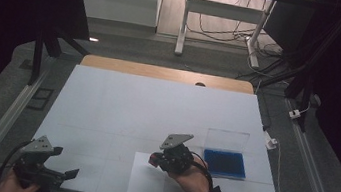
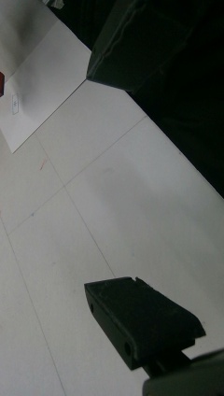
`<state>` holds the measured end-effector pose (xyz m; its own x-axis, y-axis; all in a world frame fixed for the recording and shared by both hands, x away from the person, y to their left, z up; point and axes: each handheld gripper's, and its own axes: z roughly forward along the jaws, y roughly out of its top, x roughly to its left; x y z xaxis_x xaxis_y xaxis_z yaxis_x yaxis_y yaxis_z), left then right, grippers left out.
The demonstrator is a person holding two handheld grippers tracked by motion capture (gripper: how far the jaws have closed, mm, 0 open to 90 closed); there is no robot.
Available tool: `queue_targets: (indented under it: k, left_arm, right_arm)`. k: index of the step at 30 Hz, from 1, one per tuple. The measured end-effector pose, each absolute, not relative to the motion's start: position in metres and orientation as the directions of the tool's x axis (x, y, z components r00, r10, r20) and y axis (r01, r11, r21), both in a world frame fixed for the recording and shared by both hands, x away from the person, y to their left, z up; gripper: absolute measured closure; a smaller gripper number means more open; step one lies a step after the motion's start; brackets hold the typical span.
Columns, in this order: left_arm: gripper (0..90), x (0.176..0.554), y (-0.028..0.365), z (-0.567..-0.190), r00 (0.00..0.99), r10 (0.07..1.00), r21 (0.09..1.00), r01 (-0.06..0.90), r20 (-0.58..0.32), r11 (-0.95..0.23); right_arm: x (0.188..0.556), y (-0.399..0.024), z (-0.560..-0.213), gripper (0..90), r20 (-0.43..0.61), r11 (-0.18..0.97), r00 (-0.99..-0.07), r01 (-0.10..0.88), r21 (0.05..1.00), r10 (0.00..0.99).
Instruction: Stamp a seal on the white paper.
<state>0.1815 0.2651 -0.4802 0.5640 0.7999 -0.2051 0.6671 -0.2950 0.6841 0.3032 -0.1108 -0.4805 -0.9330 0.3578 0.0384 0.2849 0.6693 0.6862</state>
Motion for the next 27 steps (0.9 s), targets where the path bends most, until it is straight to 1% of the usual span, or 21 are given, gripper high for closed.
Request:
queue_targets:
  k: [27]
  left_arm:
    - [3.2,0.182,0.265,-0.48,0.561,0.802,0.684,0.668,-0.205,-0.292]
  right_arm:
    - [0.304,-0.149,-0.467,79.7,0.056,0.636,-0.899,0.35,0.687,0.434]
